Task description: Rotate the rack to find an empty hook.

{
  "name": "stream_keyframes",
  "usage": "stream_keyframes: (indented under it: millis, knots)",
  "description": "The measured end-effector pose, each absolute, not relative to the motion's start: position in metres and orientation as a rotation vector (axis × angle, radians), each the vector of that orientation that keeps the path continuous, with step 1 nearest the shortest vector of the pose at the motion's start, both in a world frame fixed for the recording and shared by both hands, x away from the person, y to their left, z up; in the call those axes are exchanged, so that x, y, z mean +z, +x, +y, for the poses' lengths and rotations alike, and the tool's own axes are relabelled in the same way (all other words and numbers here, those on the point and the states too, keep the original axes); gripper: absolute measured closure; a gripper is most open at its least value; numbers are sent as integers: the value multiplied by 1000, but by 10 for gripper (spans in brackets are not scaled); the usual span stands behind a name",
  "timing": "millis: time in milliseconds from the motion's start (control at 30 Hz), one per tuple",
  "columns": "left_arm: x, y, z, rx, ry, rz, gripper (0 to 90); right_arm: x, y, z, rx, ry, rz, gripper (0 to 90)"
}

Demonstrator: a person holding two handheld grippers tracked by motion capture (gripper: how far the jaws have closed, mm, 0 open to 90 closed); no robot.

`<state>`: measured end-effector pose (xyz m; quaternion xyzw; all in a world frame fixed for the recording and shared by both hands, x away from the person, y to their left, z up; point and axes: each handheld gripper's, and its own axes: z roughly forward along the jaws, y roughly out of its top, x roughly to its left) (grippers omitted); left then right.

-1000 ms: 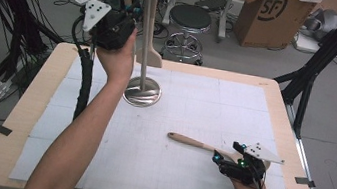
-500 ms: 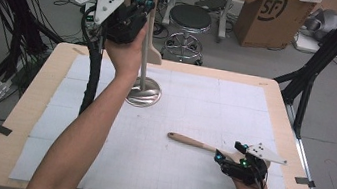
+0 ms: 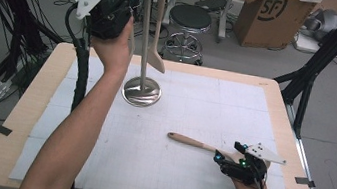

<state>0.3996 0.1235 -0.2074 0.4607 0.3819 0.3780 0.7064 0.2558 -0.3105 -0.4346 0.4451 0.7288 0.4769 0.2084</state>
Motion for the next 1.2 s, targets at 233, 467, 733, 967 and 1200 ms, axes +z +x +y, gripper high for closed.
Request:
stream_keyframes:
  millis: [233, 467, 733, 967, 1200]
  knots:
    - [-221, 387, 128, 821, 1085, 813, 897, -435, 256, -309, 1325, 1237, 2034, 148]
    - [-229, 382, 127, 714, 1167, 752, 645, -435, 255, -307, 1323, 1237, 2038, 147]
    - [-244, 376, 128, 597, 1202, 754, 475, -435, 255, -308, 1325, 1238, 2032, 147]
    - [-261, 364, 132, 549, 1262, 680, 302, -435, 255, -308, 1324, 1232, 2034, 147]
    - [-278, 345, 133, 505, 1340, 617, 246, -434, 255, -309, 1335, 1243, 2028, 147]
